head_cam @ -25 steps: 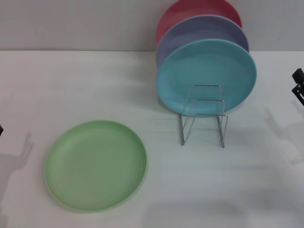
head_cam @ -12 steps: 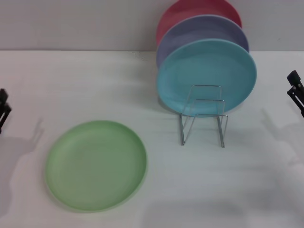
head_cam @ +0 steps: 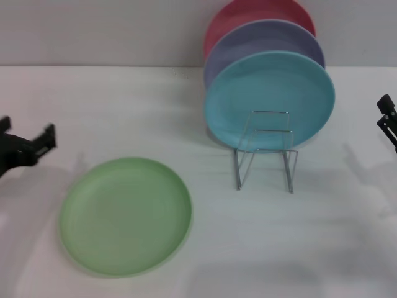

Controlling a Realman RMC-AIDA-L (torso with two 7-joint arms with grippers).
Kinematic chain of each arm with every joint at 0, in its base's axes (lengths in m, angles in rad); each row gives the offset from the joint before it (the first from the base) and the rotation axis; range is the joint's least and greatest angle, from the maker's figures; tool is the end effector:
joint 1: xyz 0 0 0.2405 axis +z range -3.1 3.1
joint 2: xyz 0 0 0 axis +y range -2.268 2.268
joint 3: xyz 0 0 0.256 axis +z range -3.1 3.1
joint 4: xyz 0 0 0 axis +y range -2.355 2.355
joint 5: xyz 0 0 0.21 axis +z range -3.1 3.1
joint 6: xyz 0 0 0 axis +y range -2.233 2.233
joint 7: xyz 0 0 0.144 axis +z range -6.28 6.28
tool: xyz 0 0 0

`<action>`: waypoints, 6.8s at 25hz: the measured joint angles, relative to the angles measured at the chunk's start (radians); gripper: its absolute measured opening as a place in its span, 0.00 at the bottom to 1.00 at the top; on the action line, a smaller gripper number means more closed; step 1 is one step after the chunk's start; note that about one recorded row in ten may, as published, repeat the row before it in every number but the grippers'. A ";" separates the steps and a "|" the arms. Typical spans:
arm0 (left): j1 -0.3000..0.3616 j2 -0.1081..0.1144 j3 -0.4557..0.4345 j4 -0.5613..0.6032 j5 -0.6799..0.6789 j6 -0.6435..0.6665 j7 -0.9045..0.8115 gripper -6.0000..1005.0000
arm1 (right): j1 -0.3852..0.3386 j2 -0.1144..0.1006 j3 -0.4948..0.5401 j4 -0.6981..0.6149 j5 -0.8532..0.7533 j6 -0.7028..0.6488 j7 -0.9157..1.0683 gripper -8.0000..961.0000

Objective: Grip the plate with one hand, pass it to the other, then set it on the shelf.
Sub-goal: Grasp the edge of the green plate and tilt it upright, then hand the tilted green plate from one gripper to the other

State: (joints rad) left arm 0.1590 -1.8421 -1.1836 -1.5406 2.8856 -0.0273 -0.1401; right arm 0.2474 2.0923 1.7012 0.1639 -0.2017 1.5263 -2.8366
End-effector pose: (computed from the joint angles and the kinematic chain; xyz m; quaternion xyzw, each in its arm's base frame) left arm -0.2735 0.2874 0.0385 -0.7706 -0.3138 -0.1533 0.5331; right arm 0.3293 0.2653 0.0129 -0.6936 0.1457 0.3931 0.5858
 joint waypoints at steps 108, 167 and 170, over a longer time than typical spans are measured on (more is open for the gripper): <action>-0.193 -0.221 -0.349 -0.091 -0.392 -0.602 0.655 0.05 | 0.046 -0.030 -0.092 1.004 -0.641 -0.749 0.961 0.85; -0.219 -0.223 -0.313 -0.152 -0.419 -0.602 0.649 0.15 | 0.772 -0.032 -0.114 0.907 -2.341 -0.488 2.402 0.64; -0.223 -0.223 -0.314 -0.149 -0.424 -0.602 0.649 0.16 | 0.763 -0.031 -0.143 0.904 -2.339 -0.512 2.393 0.55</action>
State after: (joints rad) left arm -0.0637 -2.0647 -1.4974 -1.6898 2.4617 -0.6291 0.5092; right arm 1.0099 2.0617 1.5584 1.0683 -2.5411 1.0143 -0.4434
